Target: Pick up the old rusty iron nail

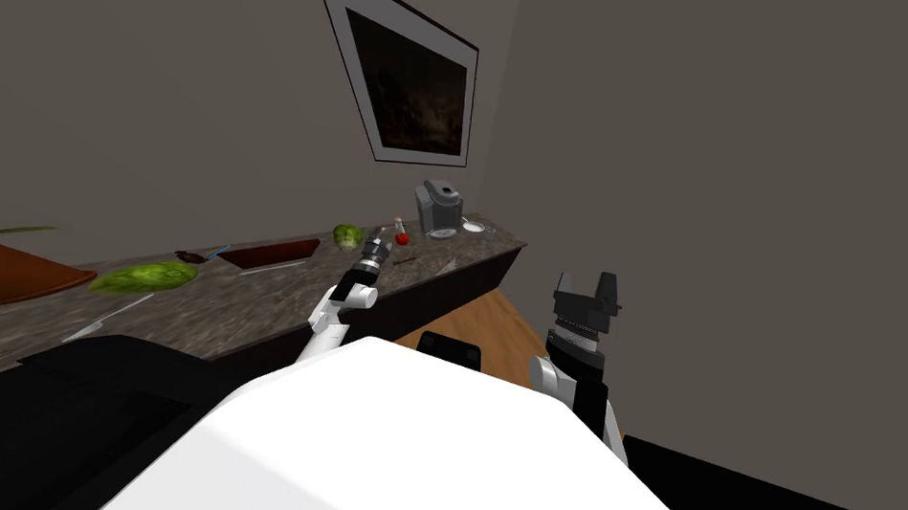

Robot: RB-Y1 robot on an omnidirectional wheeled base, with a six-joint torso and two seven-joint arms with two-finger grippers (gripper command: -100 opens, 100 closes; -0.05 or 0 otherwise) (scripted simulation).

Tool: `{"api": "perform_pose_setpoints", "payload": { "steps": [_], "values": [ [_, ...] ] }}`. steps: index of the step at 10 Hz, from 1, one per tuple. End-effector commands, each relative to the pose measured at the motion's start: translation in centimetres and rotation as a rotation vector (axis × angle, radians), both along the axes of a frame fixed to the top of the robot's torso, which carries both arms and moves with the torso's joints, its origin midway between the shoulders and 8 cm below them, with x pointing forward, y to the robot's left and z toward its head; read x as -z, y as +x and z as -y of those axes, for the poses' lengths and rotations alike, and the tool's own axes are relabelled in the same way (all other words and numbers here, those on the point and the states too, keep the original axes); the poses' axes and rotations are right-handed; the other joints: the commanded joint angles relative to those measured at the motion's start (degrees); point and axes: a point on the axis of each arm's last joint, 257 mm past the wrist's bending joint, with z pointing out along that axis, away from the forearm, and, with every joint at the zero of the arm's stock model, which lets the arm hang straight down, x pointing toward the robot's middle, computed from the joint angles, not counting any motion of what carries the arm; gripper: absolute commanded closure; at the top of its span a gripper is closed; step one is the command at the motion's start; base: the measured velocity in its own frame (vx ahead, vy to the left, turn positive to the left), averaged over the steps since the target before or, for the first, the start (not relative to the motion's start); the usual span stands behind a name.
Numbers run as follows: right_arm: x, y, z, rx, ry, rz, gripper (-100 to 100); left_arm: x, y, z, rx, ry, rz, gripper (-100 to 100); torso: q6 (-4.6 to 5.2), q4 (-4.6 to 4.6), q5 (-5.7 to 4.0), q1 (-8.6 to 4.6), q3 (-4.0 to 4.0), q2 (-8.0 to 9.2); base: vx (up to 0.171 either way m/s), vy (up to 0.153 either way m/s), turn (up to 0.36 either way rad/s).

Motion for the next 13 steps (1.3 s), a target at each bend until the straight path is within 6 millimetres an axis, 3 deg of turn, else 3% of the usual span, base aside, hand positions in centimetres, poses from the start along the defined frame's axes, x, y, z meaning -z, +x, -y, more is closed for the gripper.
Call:
{"api": "perform_pose_setpoints", "payload": {
  "steps": [1,3,6,13],
  "values": [
    [0.0,0.0,0.0,0.0,0.0,0.0,0,0.7,0.7,-1.4,-0.014,-0.035,-0.033,-100,0.0,0.0,0.0,0.0,0.0,0.0,-0.002,-0.015,-0.161],
    [0.0,0.0,0.0,0.0,0.0,0.0,0,1.7,0.9,-1.6,-0.02,-0.045,-0.073,-100,0.0,0.0,0.0,0.0,0.0,0.0,-0.001,-0.009,-0.021],
    [0.0,0.0,0.0,0.0,0.0,0.0,0,2.8,1.8,-4.2,-0.048,-0.117,-0.127,-100,0.0,0.0,0.0,0.01,0.0,0.0,-0.002,-0.013,-0.128],
    [0.0,0.0,0.0,0.0,0.0,0.0,0,6.3,2.6,-6.9,-0.093,-0.225,-0.267,-100,0.01,0.0,0.0,0.01,0.01,0.01,-0.002,-0.008,-0.076]
  ]
}}
